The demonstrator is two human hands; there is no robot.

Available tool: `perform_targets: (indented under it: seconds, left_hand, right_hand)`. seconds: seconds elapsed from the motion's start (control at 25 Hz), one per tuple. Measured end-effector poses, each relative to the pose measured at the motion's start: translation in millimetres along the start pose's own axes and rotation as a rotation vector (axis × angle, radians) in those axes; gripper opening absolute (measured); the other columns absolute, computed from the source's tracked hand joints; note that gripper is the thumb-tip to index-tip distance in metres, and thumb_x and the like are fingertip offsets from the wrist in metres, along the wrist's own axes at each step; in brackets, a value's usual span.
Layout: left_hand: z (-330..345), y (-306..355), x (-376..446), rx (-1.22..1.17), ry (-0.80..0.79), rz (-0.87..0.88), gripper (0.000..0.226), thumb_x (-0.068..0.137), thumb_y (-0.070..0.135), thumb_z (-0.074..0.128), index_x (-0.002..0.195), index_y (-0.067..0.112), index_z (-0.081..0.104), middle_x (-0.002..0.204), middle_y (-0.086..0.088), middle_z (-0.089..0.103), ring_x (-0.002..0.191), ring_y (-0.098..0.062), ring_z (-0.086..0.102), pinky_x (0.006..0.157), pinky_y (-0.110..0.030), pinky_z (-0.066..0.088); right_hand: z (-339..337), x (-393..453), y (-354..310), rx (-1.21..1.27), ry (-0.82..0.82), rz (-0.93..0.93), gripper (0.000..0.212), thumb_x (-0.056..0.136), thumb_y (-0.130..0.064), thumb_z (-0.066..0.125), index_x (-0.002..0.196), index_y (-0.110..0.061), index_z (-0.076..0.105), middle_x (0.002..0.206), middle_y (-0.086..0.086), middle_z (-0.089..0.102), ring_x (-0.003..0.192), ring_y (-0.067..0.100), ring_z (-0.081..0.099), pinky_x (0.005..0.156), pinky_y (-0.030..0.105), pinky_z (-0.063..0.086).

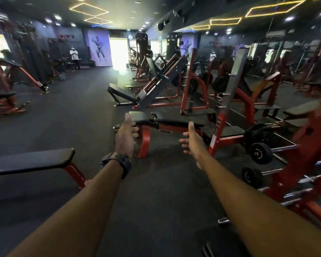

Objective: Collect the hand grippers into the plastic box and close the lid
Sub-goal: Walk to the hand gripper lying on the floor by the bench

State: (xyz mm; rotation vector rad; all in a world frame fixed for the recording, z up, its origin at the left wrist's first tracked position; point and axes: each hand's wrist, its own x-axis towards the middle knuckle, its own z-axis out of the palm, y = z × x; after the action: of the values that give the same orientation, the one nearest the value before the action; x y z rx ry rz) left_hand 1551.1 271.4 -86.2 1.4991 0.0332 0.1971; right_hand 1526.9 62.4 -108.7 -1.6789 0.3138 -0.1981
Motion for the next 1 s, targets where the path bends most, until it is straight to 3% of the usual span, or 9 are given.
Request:
perform_targets:
  seconds: [0.12,0.24,0.32,0.44,0.64,0.8,1.0]
  left_hand:
    - [0,-5,72,0.0,-0.01,-0.026,0.06,0.096,0.067,0.029,0.112,0.019,0.062,0.115,-0.007,0.065,0.103,-0.024,0.059,0.09,-0.041,0.045]
    - [-4,-22,136,0.018,-0.026,-0.016,0.06,0.097,0.066,0.026,0.114,0.02,0.06,0.115,-0.005,0.064,0.103,-0.022,0.058,0.089,-0.041,0.045]
    - [-10,-38,180,0.034,-0.01,-0.026,0.062,0.097,0.066,0.025,0.12,0.018,0.059,0.123,-0.01,0.064,0.106,-0.023,0.057,0.095,-0.047,0.046]
    - [-16,-55,249,0.027,0.038,-0.062,0.065,0.097,0.066,0.026,0.122,0.015,0.057,0.125,-0.012,0.064,0.108,-0.024,0.057,0.102,-0.051,0.044]
    - [-30,-65,366,0.017,0.124,-0.088,0.065,0.097,0.066,0.026,0.123,0.016,0.057,0.11,0.0,0.063,0.097,-0.016,0.06,0.076,-0.033,0.045]
    - [-55,-98,439,0.04,0.228,-0.145,0.063,0.097,0.067,0.025,0.118,0.018,0.059,0.113,-0.003,0.063,0.1,-0.018,0.059,0.083,-0.037,0.043]
    - [-96,-178,515,0.058,0.342,-0.24,0.075,0.087,0.077,0.027,0.121,0.019,0.061,0.117,-0.002,0.068,0.108,-0.021,0.064,0.09,-0.043,0.049]
  right_hand:
    - [34,60,-8,-0.002,0.01,0.013,0.074,0.099,-0.072,0.025,0.133,-0.015,0.059,0.121,0.01,0.067,0.114,0.027,0.063,0.094,0.04,0.051]
    - [66,122,0,0.011,0.011,0.027,0.074,0.099,-0.072,0.026,0.133,-0.015,0.059,0.113,0.006,0.067,0.104,0.021,0.064,0.083,0.035,0.052]
    - [89,168,6,0.011,-0.004,0.039,0.073,0.098,-0.072,0.026,0.131,-0.016,0.06,0.11,0.004,0.068,0.097,0.017,0.063,0.075,0.032,0.05]
    - [127,245,13,0.038,-0.039,0.051,0.073,0.099,-0.072,0.027,0.131,-0.015,0.06,0.112,0.006,0.068,0.098,0.018,0.063,0.076,0.032,0.05]
    - [203,375,0,0.028,-0.169,0.042,0.064,0.101,-0.068,0.028,0.116,-0.016,0.06,0.102,0.006,0.067,0.088,0.017,0.061,0.07,0.032,0.047]
    - [273,452,10,0.012,-0.266,0.101,0.055,0.1,-0.068,0.031,0.095,-0.021,0.058,0.093,0.006,0.063,0.071,0.014,0.053,0.063,0.029,0.042]
    - [351,529,69,-0.145,-0.38,0.168,0.058,0.095,-0.076,0.03,0.096,-0.025,0.059,0.099,0.005,0.068,0.082,0.016,0.058,0.07,0.032,0.048]
